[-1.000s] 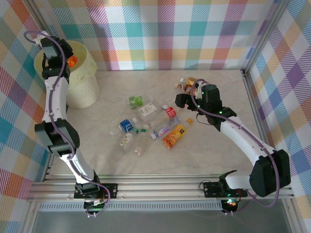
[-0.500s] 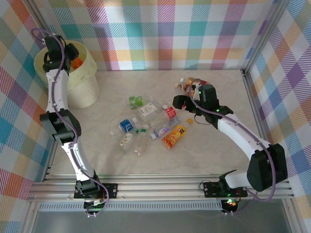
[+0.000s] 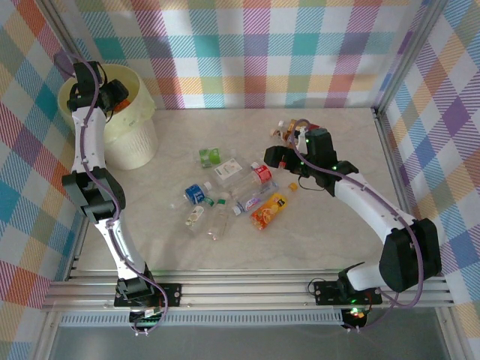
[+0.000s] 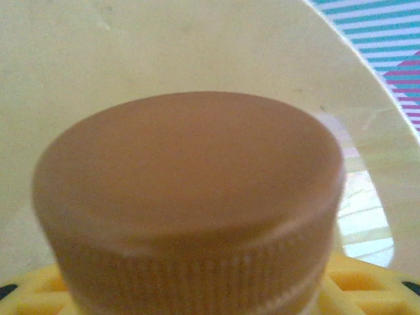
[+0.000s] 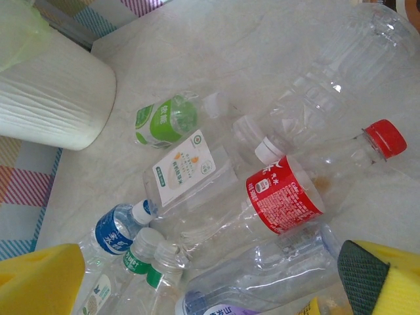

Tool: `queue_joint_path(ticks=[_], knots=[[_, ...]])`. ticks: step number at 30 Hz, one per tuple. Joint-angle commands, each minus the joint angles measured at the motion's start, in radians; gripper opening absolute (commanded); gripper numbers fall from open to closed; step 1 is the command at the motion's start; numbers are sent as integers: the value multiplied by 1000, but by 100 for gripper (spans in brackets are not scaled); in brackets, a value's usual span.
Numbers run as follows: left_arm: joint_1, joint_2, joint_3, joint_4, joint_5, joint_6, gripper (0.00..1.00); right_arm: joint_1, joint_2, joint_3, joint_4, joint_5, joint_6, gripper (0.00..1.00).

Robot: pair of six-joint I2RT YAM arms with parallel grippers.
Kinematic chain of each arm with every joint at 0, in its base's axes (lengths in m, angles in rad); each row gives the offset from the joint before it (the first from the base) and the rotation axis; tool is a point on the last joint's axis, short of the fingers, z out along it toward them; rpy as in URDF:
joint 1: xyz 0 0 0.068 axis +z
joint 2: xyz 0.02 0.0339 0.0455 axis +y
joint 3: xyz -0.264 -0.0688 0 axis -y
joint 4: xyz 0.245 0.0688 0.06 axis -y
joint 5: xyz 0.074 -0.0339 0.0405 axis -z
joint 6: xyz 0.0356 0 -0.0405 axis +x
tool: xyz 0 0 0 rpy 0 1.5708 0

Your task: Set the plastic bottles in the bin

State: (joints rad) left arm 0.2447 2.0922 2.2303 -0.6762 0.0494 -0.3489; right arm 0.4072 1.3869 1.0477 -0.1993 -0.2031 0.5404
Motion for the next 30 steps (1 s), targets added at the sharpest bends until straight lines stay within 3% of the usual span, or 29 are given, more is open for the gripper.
queue_joint_path(ticks=[1, 12, 17, 30], knots=[[4, -52, 13, -69, 78, -59, 47, 5, 10, 24, -7, -4, 12, 100], [-9, -126, -104, 4, 242, -179, 50, 5, 26, 36, -29, 7, 12, 100], [-31, -83, -73, 4, 241, -128, 56, 5, 35, 47, -37, 8, 12, 100], [-53, -4, -25, 92, 385, -57, 69, 5, 3, 37, -84, 47, 1, 100]])
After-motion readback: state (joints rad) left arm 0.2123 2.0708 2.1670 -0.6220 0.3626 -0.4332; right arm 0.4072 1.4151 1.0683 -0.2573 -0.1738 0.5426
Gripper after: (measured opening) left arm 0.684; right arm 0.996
